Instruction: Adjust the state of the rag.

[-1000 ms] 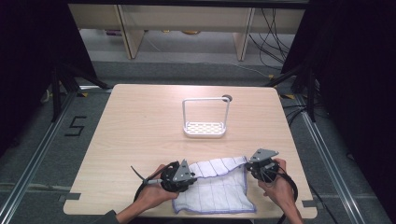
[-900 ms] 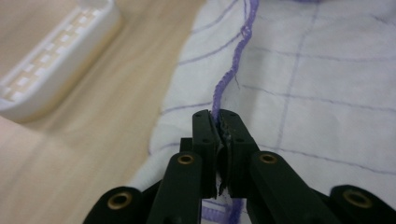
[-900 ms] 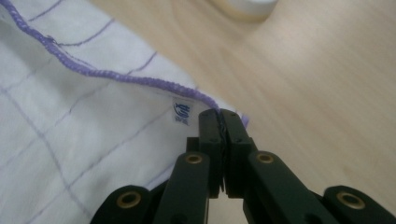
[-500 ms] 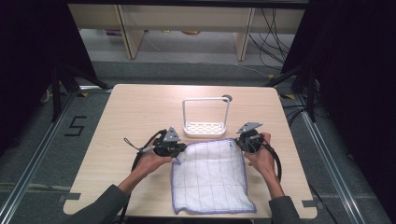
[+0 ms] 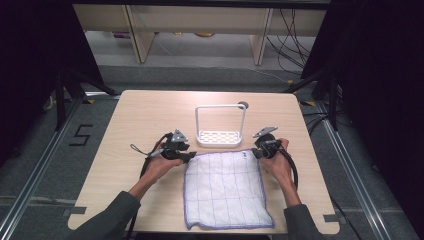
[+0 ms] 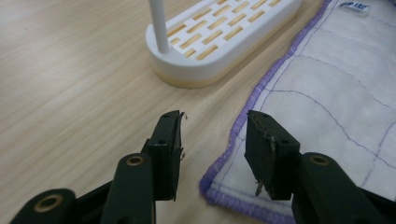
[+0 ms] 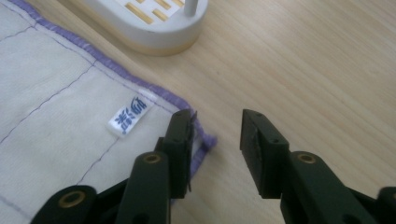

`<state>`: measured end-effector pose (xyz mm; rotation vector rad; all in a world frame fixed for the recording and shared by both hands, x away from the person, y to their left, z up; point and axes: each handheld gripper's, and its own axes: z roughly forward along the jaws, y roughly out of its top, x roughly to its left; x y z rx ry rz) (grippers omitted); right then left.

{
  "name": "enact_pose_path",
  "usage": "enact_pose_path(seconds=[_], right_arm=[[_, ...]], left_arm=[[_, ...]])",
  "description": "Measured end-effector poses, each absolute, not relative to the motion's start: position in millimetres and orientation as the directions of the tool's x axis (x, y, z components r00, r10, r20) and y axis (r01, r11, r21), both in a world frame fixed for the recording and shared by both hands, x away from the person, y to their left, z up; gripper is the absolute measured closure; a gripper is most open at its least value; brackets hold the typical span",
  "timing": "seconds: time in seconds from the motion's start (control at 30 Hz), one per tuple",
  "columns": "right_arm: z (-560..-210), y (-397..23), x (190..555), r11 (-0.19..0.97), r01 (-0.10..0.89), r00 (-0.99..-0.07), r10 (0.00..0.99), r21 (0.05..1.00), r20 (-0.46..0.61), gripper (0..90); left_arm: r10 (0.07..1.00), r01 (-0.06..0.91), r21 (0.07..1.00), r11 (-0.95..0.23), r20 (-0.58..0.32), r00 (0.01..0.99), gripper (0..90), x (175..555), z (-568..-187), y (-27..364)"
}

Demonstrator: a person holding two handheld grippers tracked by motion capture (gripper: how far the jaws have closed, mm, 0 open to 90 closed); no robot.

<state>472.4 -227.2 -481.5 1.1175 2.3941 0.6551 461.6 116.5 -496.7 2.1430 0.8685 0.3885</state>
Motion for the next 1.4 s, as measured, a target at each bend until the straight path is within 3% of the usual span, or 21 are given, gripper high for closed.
enact_pose_path(seconds=[0.13, 0.3, 0.63, 0.93, 1.1, 1.23, 1.27, 1.3, 1.4], right_arm=[[-474.5, -237.7, 463.2, 0.534, 0.612, -0.565, 0.811, 0.583, -0.150, 57.0], [-473.7, -242.8, 463.2, 0.518, 0.622, -0.552, 0.822, 0.588, -0.140, 55.9], [-478.4, -240.4, 470.1, 0.481, 0.636, -0.541, 0.836, 0.603, -0.096, 54.5], [-486.6, -238.9, 477.9, 0.478, 0.638, -0.552, 0.831, 0.604, -0.074, 54.4], [-493.2, -232.4, 482.7, 0.455, 0.647, -0.553, 0.833, 0.612, -0.035, 54.8], [-495.3, -230.8, 485.3, 0.470, 0.648, -0.572, 0.820, 0.599, -0.025, 62.9], [-496.6, -233.1, 486.6, 0.485, 0.627, -0.598, 0.801, 0.610, -0.023, 71.0], [-496.6, -233.1, 486.6, 0.485, 0.627, -0.598, 0.801, 0.610, -0.023, 71.0], [-496.7, -232.8, 483.8, 0.458, 0.648, -0.592, 0.806, 0.609, 0.023, 83.4]], left_arm=[[0.690, 0.474, 0.742, -0.475, -0.020, 0.723, 48.9, 447.0, -490.8, 124.4], [0.702, 0.501, 0.719, -0.481, -0.026, 0.711, 42.7, 444.5, -495.0, 122.0], [0.732, 0.525, 0.699, -0.486, -0.002, 0.681, 43.8, 455.8, -504.9, 118.4], [0.709, 0.497, 0.701, -0.511, 0.018, 0.705, 52.2, 462.9, -509.9, 107.8], [0.683, 0.479, 0.715, -0.510, -0.002, 0.730, 67.0, 463.9, -511.5, 108.0], [0.668, 0.472, 0.720, -0.509, -0.015, 0.744, 75.6, 464.1, -512.3, 108.4], [0.666, 0.467, 0.722, -0.510, -0.012, 0.745, 80.6, 464.2, -512.4, 108.5], [0.667, 0.465, 0.724, -0.510, -0.008, 0.745, 80.6, 464.1, -512.5, 108.6], [0.668, 0.453, 0.731, -0.510, 0.004, 0.744, 83.1, 465.0, -513.4, 110.0]])
